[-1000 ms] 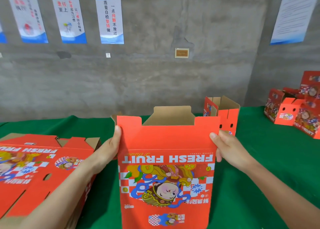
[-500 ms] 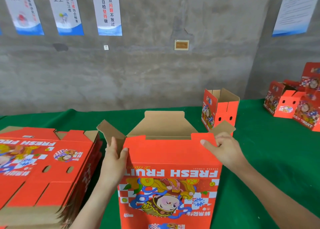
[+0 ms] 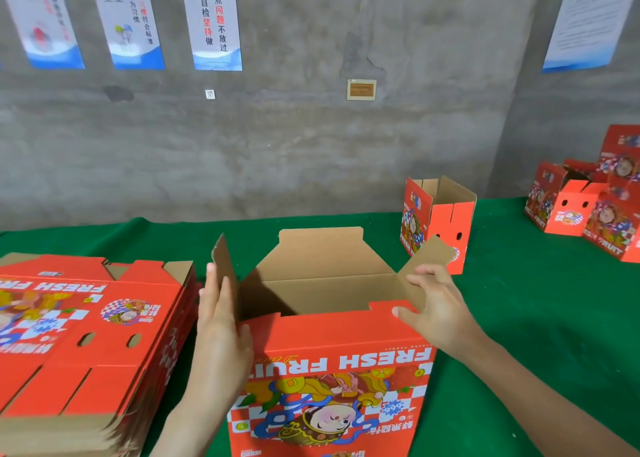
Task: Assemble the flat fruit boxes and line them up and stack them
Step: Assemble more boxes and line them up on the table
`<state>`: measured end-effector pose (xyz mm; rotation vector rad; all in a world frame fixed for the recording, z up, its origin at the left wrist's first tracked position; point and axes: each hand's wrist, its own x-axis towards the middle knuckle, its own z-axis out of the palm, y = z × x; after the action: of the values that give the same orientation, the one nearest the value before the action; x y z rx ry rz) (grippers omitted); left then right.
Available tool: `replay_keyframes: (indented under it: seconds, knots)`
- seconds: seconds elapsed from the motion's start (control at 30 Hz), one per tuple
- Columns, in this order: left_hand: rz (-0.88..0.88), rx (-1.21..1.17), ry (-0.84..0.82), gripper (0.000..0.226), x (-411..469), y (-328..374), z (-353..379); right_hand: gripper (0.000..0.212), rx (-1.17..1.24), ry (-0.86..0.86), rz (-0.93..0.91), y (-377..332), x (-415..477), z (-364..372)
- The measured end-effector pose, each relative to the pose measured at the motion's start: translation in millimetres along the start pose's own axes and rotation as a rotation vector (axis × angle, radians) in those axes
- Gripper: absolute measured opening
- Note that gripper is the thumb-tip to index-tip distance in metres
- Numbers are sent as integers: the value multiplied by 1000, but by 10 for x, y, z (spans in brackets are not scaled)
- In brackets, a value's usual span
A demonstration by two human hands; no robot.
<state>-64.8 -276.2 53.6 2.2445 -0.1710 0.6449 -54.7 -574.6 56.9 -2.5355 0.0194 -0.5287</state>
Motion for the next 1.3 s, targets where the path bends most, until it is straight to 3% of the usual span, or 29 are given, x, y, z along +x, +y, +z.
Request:
replay_keyframes:
  seconds: [0.2,0.33,0.43,0.53,0.67,0.8,0.9,0.97,1.07,1.17,1.3]
  knots:
    - [176,5,33,86,5,-68,-56,62,-38,-8,-25,-43,-14,28]
    - [274,50,-110,106,89,-91,-89,60,-58,-5,-64,-67,-5,33]
    - [305,137,-215,74,215,-103,-86,60,-50,-1,-76,-57,0,37]
    - [230,128,-224,40,407,-69,-44,59,-59,13,-120,-14,2,51]
    - [130,466,-412,67,653,-128,95,61,-43,16,-171,36,5,43]
    - [-39,133,-603,88,812,-252,139,82,25,28,-299,34,-8,11]
    - [-70,128,-609,89,856,-294,154,111,102,50,-373,-54,-26,-27]
    - [-72,117,-604,88,861,-313,181,117,147,36,-395,-66,-36,-17]
    - [-65,81,-587,89,858,-331,207,93,146,-104,-361,2,-19,33]
    - [-25,90,-553,90,843,-351,228,49,122,-91,-303,39,-14,33]
    - [66,100,-479,88,809,-378,219,22,190,-88,-308,-1,-43,7]
